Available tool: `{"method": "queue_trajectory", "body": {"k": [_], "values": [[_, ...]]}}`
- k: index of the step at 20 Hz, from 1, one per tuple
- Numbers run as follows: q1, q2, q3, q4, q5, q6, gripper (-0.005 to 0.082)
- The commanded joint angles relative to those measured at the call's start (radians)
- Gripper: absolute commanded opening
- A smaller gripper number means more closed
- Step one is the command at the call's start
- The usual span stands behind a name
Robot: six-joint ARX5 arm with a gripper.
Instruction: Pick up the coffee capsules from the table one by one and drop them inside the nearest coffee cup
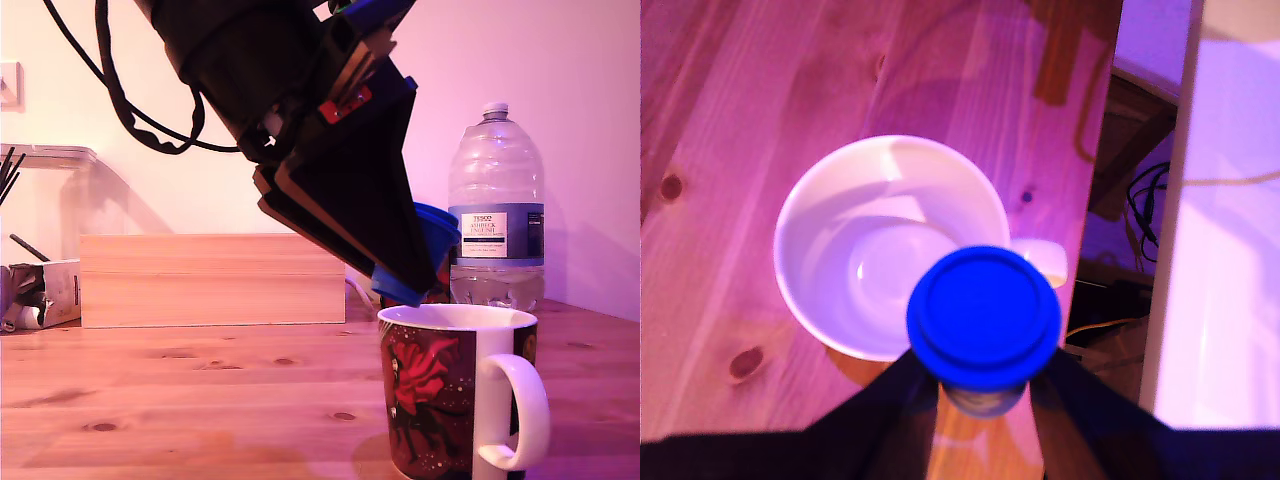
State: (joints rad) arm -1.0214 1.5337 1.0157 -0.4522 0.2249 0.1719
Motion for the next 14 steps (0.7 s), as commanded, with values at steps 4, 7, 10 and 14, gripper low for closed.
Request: {"method": "queue_trajectory", "body": {"k": [4, 7, 10, 14], "values": [[0.006, -0.010, -0.006, 0.080, 0.000, -0.007, 0.0186], [0.003, -0.010, -0.006, 0.134, 0.003, -0.008, 0.0186], [0.002, -0.010, -0.005, 0.152, 0.003, -0.012, 0.0186], [0.002, -0.006, -0.005, 0.150, 0.003, -0.014, 0.0186]]}}
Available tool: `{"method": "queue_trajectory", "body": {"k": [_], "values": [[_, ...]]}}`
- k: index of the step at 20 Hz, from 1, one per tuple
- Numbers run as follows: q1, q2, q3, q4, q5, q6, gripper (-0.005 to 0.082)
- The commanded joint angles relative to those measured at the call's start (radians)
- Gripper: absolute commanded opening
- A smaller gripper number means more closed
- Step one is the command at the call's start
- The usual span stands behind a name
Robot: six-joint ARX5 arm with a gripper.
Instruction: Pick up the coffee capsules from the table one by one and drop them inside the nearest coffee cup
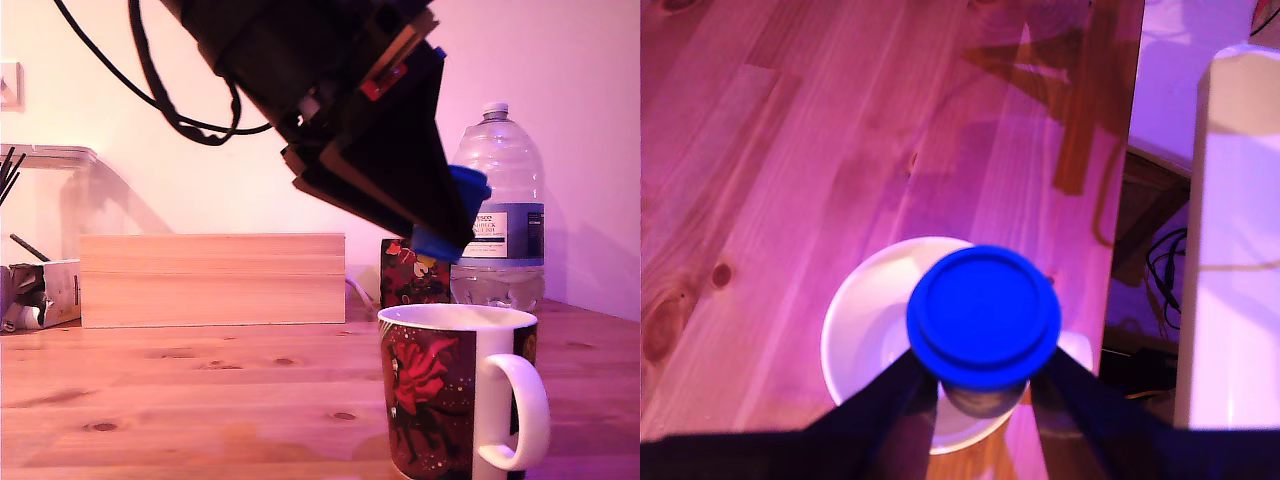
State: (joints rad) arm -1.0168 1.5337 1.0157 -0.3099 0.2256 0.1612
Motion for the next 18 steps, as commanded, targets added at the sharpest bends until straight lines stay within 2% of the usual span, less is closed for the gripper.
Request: {"method": "queue_trajectory", "body": {"k": [1, 4, 10, 16, 18], "values": [[-0.002, -0.001, -0.002, 0.005, 0.002, -0.004, 0.0186], [-0.002, 0.040, 0.056, -0.056, -0.005, -0.004, 0.0186], [-0.002, 0.191, 0.266, -0.232, -0.019, -0.002, 0.0186], [0.001, 0.329, 0.429, -0.433, -0.078, 0.013, 0.0186], [0.003, 0.354, 0.446, -0.469, -0.078, 0.016, 0.0186]]}}
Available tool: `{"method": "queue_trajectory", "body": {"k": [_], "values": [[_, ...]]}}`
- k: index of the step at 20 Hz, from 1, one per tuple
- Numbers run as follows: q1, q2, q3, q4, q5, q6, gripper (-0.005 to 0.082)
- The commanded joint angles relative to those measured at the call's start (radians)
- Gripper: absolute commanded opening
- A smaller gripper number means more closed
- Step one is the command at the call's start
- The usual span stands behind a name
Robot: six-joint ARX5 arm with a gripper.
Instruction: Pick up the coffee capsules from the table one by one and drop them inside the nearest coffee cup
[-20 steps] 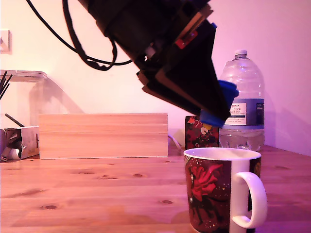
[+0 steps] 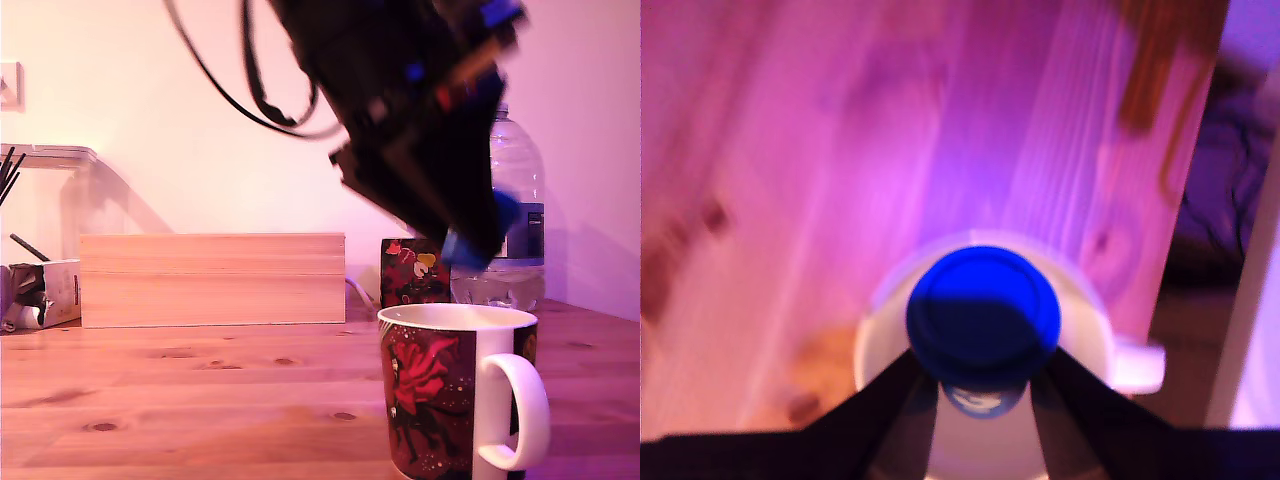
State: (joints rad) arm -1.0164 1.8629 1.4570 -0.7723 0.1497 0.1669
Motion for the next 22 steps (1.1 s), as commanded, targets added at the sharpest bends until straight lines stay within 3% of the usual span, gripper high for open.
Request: {"method": "queue_trajectory", "body": {"k": [1, 10, 11, 13, 14, 22], "values": [[0.003, 0.028, 0.005, -0.013, -0.002, 0.010, 0.0186], [0.002, 0.028, 0.005, -0.011, -0.001, 0.018, 0.0213], [0.002, 0.028, 0.005, -0.011, 0.000, 0.018, 0.0297], [0.002, 0.028, 0.005, -0.010, 0.006, 0.013, 0.0573], [0.002, 0.028, 0.005, -0.008, 0.007, 0.012, 0.0648], [0.002, 0.008, 0.005, 0.056, 0.011, 0.008, 0.0638]]}}
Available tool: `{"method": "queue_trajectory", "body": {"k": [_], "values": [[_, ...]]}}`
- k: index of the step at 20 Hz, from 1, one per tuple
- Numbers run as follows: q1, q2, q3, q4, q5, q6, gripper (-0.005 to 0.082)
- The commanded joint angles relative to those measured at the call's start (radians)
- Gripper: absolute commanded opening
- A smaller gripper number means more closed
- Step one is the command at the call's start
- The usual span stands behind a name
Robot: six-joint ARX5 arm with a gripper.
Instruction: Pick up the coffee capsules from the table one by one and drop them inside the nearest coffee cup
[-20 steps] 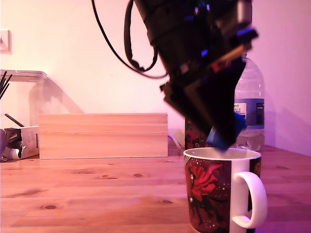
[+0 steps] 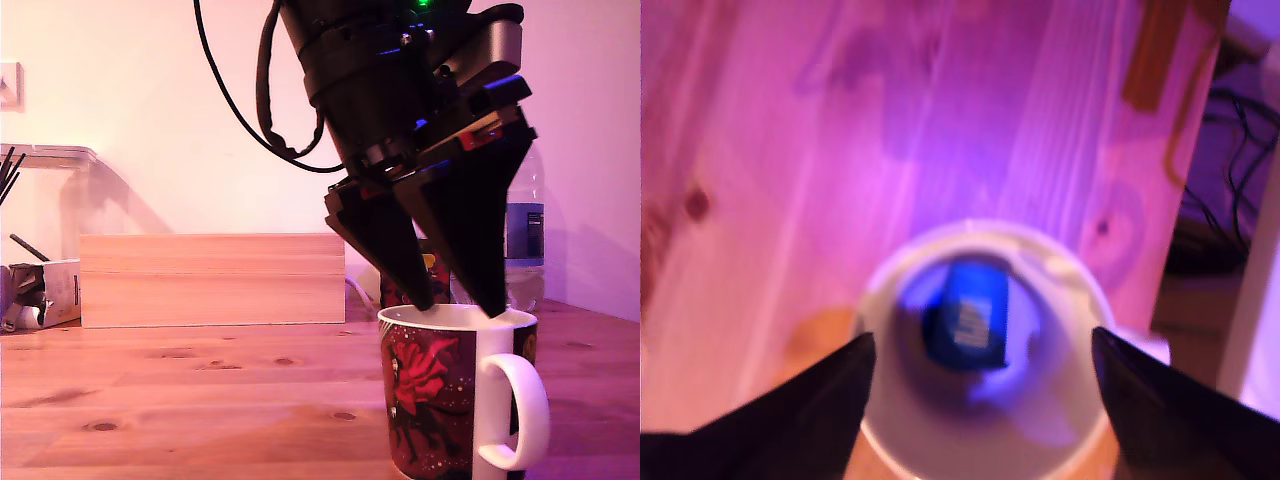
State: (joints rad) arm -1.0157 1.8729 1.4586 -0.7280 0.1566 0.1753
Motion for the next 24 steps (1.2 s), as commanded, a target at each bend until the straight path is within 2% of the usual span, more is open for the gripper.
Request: {"method": "queue_trajectory", "body": {"k": [1, 3, 4, 5, 7, 8, 11, 17, 20, 22, 24], "values": [[0.001, -0.013, 0.003, 0.028, 0.011, -0.011, 0.0599], [0.007, -0.049, 0.002, 0.059, 0.026, -0.018, 0.0489], [0.011, -0.067, 0.002, 0.074, 0.027, -0.019, 0.0406], [0.016, -0.085, 0.002, 0.087, 0.028, -0.019, 0.0307], [0.037, -0.123, 0.002, 0.111, 0.061, -0.023, 0.0035], [0.049, -0.140, 0.001, 0.126, 0.081, -0.024, -0.0025], [0.092, -0.216, -0.058, 0.239, 0.109, -0.028, -0.0019], [0.196, -0.402, -0.311, 0.469, 0.092, -0.074, -0.0019], [0.277, -0.517, -0.453, 0.573, 0.058, -0.108, -0.0019], [0.333, -0.596, -0.539, 0.612, 0.030, -0.148, -0.0019], [0.393, -0.677, -0.615, 0.636, 0.012, -0.161, -0.0019]]}}
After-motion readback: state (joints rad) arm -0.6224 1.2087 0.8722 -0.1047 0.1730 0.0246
